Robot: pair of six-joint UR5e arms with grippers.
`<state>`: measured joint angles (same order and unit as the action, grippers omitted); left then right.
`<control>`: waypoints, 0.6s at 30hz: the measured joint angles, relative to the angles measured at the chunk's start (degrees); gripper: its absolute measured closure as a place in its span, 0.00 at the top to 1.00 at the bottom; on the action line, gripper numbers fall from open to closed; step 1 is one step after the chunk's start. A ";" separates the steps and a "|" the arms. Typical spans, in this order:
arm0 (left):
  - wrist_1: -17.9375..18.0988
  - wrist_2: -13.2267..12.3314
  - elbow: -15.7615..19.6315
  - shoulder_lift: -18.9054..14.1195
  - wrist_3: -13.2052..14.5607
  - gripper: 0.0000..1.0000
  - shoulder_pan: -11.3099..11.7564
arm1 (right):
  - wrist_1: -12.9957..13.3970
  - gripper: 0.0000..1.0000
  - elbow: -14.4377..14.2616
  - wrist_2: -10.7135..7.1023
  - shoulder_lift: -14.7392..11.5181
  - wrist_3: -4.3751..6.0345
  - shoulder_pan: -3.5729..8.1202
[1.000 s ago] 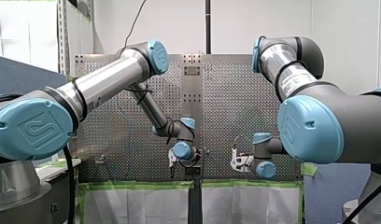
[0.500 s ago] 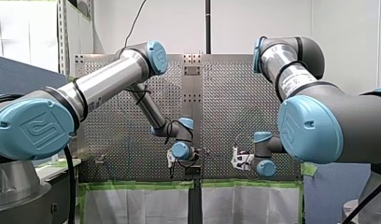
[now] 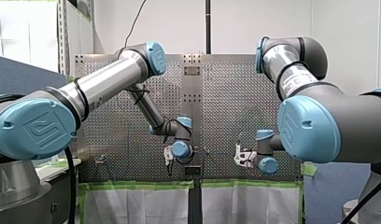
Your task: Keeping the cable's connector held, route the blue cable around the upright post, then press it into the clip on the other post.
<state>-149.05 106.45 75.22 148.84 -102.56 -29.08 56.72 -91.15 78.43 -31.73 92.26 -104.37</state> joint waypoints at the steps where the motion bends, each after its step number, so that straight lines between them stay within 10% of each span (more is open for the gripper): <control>1: -0.03 0.01 -0.03 0.00 0.00 0.00 0.03 | -0.23 0.00 0.19 0.00 0.01 -0.05 0.07; 18: 2.04 -1.58 -0.09 -0.01 0.43 0.00 0.48 | -2.13 0.00 2.75 -0.24 0.03 -0.21 0.63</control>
<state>-147.01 104.87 75.12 148.83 -102.14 -28.60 54.58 -88.39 78.19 -31.71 92.05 -103.75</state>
